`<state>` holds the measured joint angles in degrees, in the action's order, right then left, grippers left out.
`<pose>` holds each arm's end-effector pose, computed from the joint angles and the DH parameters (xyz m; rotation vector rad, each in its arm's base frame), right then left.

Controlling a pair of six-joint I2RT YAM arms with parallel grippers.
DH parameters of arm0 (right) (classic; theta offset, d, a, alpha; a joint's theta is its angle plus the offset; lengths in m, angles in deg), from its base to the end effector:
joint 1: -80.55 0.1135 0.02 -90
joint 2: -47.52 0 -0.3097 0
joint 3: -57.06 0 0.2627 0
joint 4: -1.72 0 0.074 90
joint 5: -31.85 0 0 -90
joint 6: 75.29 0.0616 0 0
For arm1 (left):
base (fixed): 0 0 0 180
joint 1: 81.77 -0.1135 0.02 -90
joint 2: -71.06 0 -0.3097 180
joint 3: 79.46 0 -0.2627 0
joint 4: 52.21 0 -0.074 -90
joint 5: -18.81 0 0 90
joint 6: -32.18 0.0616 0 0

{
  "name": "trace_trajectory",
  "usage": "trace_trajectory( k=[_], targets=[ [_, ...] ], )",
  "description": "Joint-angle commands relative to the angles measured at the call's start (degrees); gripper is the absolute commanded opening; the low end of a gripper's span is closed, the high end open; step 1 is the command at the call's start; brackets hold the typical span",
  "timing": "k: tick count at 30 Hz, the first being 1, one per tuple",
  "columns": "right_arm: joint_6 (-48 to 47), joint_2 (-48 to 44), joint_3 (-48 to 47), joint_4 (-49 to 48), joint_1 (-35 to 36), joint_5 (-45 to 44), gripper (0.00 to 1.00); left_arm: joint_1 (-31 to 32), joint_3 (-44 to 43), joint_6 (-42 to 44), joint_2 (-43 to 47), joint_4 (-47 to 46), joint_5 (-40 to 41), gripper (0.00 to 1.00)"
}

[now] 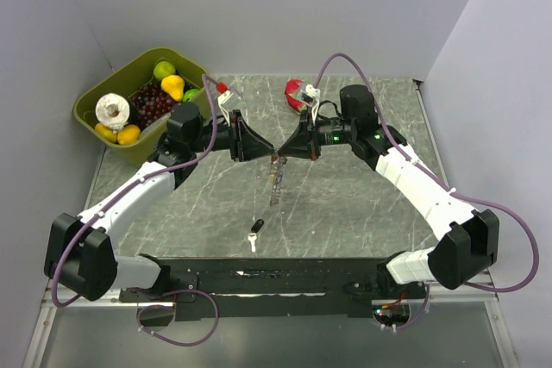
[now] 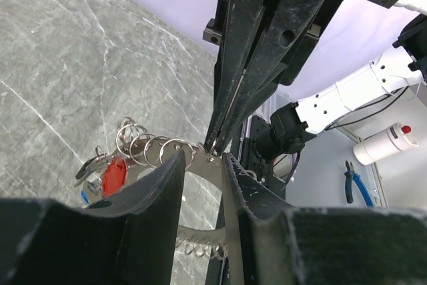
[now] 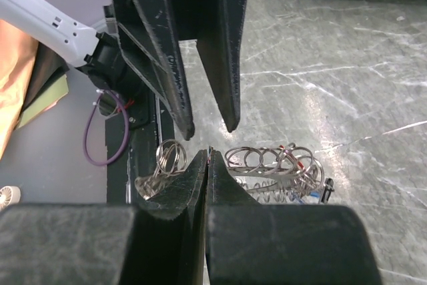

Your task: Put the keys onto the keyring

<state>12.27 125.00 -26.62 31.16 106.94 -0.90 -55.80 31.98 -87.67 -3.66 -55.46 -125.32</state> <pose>0.2570 0.1854 0.4019 -1.1129 1.6379 1.2496 0.2564 -0.1804 0.3785 0.7415 1.6683 -1.4721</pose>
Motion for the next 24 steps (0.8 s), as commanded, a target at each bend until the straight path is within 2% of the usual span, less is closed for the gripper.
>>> trace_trajectory(
  k=[1, 8, 13, 20, 24],
  targets=[
    [1.0, -2.8, -3.5, -3.3, 0.3, 2.5, 0.00, 0.1, -1.1, -0.9, -0.1, -3.1, -1.3, 0.34],
    [2.0, -2.7, -3.8, -3.8, 0.3, 2.9, 0.00, 1.0, -1.2, -1.0, -0.5, -3.2, -1.4, 0.33],
    [2.2, -3.1, -3.5, -4.0, 0.2, 2.5, 0.00, 1.3, -1.1, -1.8, -1.0, -4.3, -1.8, 0.26],
    [2.3, -4.0, -2.7, -5.5, 0.3, 2.5, 0.00, 2.5, -1.9, -0.5, -1.8, -2.8, -2.5, 0.25],
    [4.0, -4.0, -3.1, -5.6, 0.3, 3.0, 0.00, 2.9, -1.8, -0.2, -2.3, -2.7, -2.8, 0.20]
  ],
)
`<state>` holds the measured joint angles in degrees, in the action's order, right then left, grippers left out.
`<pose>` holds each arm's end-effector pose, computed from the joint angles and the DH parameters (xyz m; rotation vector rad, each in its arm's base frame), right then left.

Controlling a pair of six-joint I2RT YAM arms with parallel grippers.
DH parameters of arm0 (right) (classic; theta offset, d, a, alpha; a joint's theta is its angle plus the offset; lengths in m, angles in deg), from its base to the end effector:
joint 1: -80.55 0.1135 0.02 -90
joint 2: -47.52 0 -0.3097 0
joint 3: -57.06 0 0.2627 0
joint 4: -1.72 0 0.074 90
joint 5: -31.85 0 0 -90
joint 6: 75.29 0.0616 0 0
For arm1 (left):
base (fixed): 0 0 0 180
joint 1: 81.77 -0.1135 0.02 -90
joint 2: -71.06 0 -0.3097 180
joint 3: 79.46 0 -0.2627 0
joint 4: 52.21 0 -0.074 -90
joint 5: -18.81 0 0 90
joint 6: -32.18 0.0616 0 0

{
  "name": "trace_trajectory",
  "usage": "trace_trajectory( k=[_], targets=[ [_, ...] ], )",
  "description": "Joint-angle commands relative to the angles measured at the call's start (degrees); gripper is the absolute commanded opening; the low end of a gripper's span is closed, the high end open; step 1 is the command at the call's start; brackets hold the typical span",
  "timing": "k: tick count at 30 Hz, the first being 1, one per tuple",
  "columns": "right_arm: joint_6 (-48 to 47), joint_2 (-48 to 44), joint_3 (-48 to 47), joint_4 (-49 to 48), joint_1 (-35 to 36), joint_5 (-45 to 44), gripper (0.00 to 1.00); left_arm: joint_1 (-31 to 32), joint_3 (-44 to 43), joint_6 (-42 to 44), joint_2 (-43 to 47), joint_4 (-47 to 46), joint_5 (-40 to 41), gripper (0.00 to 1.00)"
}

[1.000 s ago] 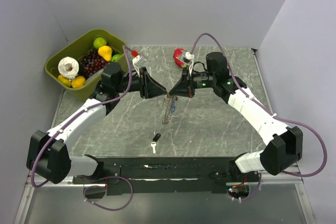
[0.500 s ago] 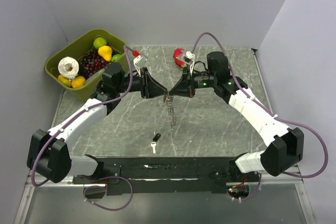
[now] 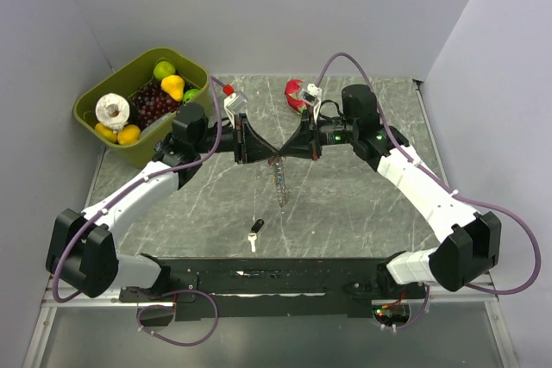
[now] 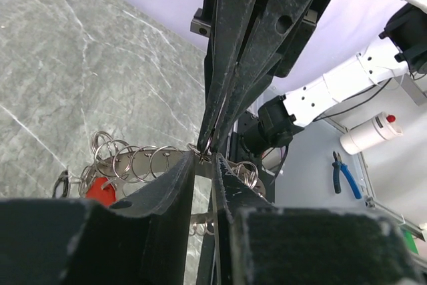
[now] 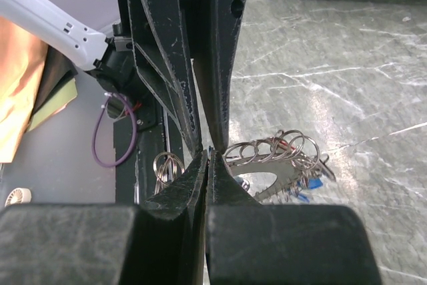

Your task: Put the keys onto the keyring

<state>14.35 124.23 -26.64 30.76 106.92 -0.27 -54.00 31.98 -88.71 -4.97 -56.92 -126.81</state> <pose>0.2532 0.1838 0.4068 -1.0970 1.6386 1.2757 0.2545 -0.1915 0.3746 0.7820 1.6674 -1.5248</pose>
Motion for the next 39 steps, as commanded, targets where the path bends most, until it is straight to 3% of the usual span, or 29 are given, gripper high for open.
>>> trace_trajectory(
  k=[1, 5, 13, 17, 25, 30, 31, 35, 39],
  targets=[
    [2.0, -3.3, -3.2, -5.4, 0.3, 2.5, 0.00, 1.4, -2.0, 0.7, -1.1, -1.4, -1.3, 0.19],
    [3.1, -3.3, -2.9, -6.3, 0.3, 3.0, 0.00, 2.0, -2.7, 0.9, -1.8, -0.7, -1.1, 0.01],
    [3.5, -3.1, -2.5, -6.6, 0.3, 1.6, 0.00, 2.1, -1.5, 0.7, -0.2, -2.6, 0.4, 0.01],
    [3.3, -3.2, -2.2, -6.0, 0.2, -0.5, 0.14, 2.1, -0.5, 0.5, 1.0, -3.4, 1.3, 0.01],
    [3.6, -2.9, -1.6, -5.7, -1.0, -1.5, 0.13, 2.1, 0.6, 1.2, 2.8, -2.8, 2.7, 0.01],
    [4.6, -3.1, -0.9, -6.8, -1.8, -1.0, 0.17, 2.1, 1.3, 1.1, 3.7, -3.2, 3.2, 0.01],
    [5.0, -3.1, -0.5, -7.0, -2.2, -0.8, 0.17, 2.1, 1.3, 1.1, 3.7, -3.1, 3.3, 0.01],
    [5.8, -3.1, -0.1, -7.6, -2.6, -0.5, 0.00, 2.1, 1.6, 0.9, 3.6, -3.4, 3.3, 0.01],
    [6.0, -2.5, -0.4, -7.3, -2.8, 0.7, 0.00, 2.1, 1.6, 0.7, 3.7, -4.0, 3.6, 0.01]
  ],
)
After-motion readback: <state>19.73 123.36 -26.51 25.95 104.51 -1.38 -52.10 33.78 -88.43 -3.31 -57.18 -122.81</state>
